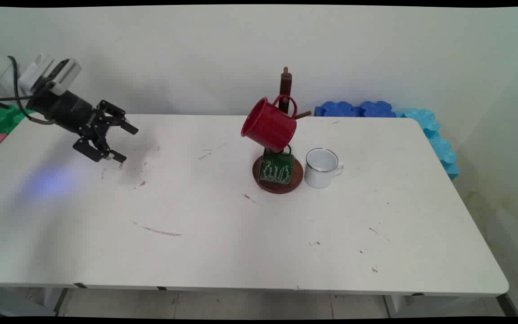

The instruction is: Pick up the red mug from the rack

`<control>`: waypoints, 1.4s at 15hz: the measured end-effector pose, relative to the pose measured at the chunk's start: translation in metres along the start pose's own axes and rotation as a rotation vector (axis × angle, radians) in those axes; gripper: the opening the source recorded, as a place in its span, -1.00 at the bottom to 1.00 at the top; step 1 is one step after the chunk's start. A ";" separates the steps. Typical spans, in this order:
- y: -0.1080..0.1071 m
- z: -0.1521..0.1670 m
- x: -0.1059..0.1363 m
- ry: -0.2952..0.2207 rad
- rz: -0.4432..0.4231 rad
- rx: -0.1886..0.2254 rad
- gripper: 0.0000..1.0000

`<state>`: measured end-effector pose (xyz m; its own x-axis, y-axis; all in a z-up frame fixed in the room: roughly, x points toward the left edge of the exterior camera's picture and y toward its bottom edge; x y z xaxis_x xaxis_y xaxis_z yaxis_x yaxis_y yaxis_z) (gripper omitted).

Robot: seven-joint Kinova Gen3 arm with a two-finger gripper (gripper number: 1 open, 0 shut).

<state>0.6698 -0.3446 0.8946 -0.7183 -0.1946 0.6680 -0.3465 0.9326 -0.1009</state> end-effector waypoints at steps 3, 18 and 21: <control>-0.003 0.000 0.004 -0.002 -0.005 -0.001 1.00; -0.010 0.013 0.045 0.040 -0.034 -0.018 1.00; -0.011 0.016 0.058 0.050 -0.039 -0.018 1.00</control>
<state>0.6223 -0.3715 0.9225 -0.6734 -0.2163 0.7069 -0.3626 0.9300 -0.0608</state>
